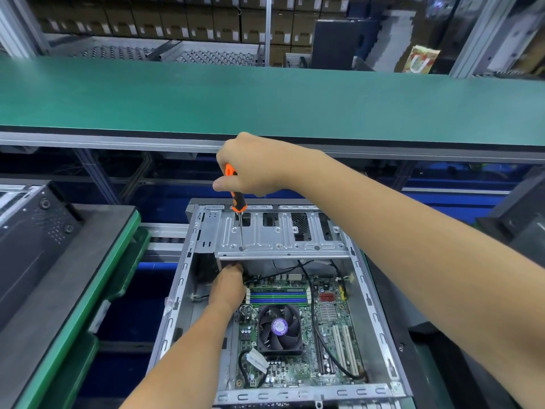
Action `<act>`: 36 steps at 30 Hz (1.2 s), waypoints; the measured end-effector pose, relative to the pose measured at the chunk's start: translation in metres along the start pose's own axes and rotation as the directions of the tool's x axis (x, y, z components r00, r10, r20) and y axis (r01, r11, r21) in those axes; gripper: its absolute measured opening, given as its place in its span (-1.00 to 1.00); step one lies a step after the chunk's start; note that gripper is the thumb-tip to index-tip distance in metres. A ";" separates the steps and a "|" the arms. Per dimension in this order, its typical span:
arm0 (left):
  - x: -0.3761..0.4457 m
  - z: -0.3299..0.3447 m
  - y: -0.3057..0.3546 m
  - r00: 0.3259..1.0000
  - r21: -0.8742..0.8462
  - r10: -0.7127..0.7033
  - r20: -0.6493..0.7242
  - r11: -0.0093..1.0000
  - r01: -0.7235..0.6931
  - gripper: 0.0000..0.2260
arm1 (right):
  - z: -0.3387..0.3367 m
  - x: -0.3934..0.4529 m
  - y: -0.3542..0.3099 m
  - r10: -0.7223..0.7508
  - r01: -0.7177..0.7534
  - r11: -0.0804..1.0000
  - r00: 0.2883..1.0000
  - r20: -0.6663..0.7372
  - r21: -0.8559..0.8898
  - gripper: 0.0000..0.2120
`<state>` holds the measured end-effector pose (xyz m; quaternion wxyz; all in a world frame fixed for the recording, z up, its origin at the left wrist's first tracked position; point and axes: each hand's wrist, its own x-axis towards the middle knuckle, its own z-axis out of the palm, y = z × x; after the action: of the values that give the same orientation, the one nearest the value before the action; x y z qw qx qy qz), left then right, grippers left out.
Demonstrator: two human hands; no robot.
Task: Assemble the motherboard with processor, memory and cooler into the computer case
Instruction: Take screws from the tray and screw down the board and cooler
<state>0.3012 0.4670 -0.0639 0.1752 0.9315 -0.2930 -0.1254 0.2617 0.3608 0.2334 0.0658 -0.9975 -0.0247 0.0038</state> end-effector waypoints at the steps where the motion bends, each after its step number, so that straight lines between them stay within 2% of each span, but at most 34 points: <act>1: 0.000 0.000 0.000 1.000 0.001 -0.001 0.001 1.000 0.001 -0.76 | 0.000 0.000 -0.001 -0.001 0.001 1.000 1.000 -0.002 0.006 -0.62; 5: -0.001 -0.001 0.001 1.000 -0.002 -0.014 0.013 1.000 0.014 -0.77 | 0.001 0.003 0.002 0.012 -0.012 1.000 1.000 0.000 0.024 -0.68; 9: -0.001 -0.002 0.002 1.000 -0.022 -0.021 0.022 1.000 0.022 -0.77 | 0.002 0.005 0.005 0.050 -0.051 0.998 0.998 0.023 0.036 -0.66; 17: 0.001 -0.002 0.002 0.999 -0.027 -0.032 0.030 0.999 0.033 -0.75 | 0.000 0.006 -0.001 0.007 0.001 0.998 0.993 0.114 -0.069 -0.78; 21: -0.001 -0.003 0.002 0.999 -0.007 -0.016 0.027 1.000 0.016 -0.77 | 0.000 0.004 -0.002 -0.052 0.053 0.997 0.998 0.020 -0.058 -0.96; 27: -0.001 -0.003 0.003 0.999 -0.005 -0.014 0.034 1.000 0.014 -0.76 | 0.005 0.007 -0.004 -0.024 0.021 0.993 0.999 -0.021 -0.116 -0.76; 30: -0.001 -0.003 0.003 0.999 -0.008 -0.013 0.032 1.000 0.014 -0.76 | 0.005 0.007 -0.004 0.031 -0.028 0.990 0.999 0.019 -0.137 -0.70; 32: 0.000 -0.002 0.002 1.000 -0.017 -0.015 0.025 1.000 0.016 -0.75 | 0.001 0.006 -0.004 0.042 -0.026 0.987 0.994 0.097 -0.161 -0.73; 34: 0.000 -0.001 0.002 1.000 -0.030 -0.015 0.027 0.999 0.016 -0.73 | -0.003 0.005 -0.005 0.029 -0.008 0.994 0.981 0.190 -0.108 -0.81; 36: 0.000 -0.002 0.001 1.000 -0.038 -0.013 0.024 0.999 0.013 -0.72 | -0.006 0.003 -0.007 -0.014 0.024 0.999 0.978 0.207 -0.041 -0.80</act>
<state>0.3011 0.4662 -0.0619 0.1887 0.9283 -0.2866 -0.1432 0.2647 0.3670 0.2400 0.0411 -0.9926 -0.0410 0.1064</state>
